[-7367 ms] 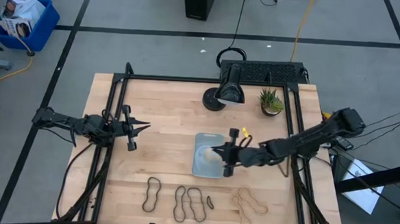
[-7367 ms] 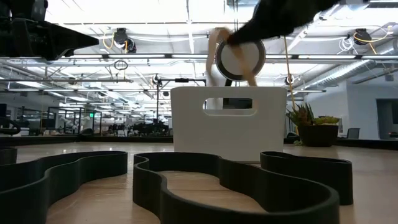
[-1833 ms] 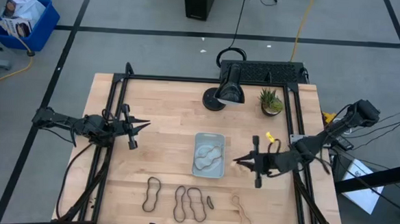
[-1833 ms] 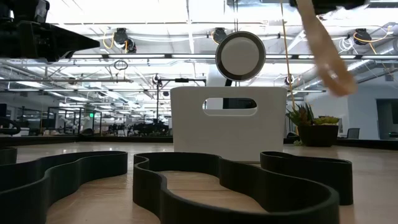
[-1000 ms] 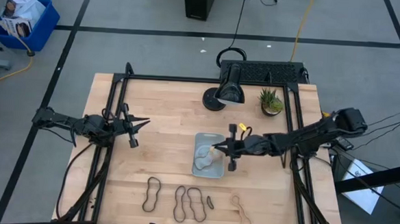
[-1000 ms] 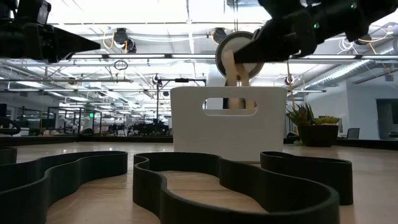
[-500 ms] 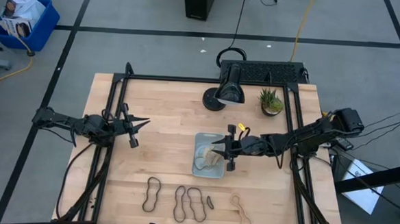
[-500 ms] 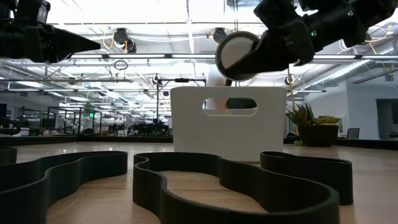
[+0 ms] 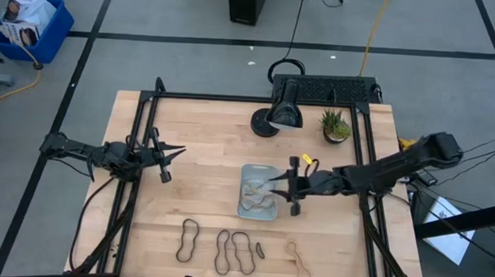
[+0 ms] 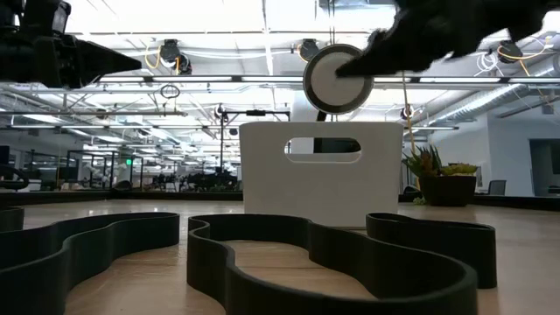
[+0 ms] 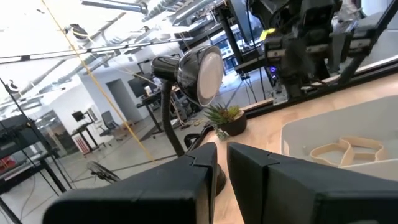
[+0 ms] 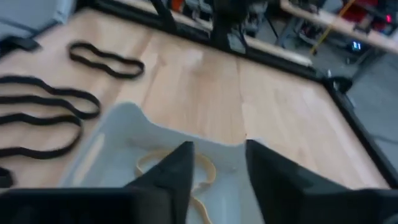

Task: Pick and place rubber bands into bin
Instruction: Put the black rubber band into the gray container

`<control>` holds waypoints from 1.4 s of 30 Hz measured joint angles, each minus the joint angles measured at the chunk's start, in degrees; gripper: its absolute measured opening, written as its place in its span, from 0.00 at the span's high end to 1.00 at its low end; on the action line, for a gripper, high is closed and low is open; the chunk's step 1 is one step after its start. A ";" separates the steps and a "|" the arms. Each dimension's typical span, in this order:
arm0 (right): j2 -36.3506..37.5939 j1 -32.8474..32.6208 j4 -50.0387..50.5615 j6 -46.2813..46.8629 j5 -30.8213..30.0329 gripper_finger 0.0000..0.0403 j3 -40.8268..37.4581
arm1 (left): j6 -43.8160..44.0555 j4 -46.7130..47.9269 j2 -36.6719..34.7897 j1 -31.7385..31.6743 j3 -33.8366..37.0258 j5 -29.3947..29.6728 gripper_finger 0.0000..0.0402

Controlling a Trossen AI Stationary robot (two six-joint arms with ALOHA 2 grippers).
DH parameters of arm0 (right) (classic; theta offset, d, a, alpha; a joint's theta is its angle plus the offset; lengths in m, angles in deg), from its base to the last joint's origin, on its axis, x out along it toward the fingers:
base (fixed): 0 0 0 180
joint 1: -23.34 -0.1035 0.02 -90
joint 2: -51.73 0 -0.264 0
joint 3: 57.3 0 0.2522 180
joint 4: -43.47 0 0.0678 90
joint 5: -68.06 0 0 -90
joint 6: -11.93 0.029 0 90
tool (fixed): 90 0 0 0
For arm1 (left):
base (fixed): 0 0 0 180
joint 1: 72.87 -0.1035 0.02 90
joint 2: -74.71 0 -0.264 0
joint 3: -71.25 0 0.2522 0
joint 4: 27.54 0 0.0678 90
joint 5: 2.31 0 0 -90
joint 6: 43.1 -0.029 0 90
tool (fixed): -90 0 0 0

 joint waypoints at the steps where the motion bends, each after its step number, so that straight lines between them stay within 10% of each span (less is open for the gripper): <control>1: 1.83 -0.46 0.03 -0.43 0.16 0.73 -0.69 | 0.03 -0.10 -0.01 0.02 -0.01 0.31 0.88; 6: 11.17 -0.49 -0.29 -1.82 4.42 0.97 -5.25 | 0.03 -1.10 0.00 0.00 0.01 1.35 0.88; 24: 41.19 1.04 -14.63 2.71 8.90 1.00 -29.92 | -7.05 -2.54 0.00 0.00 0.01 1.15 0.88; 42: 46.74 4.43 -13.53 0.97 8.86 1.00 -34.47 | 17.65 -4.78 0.86 1.05 -0.01 -13.08 0.98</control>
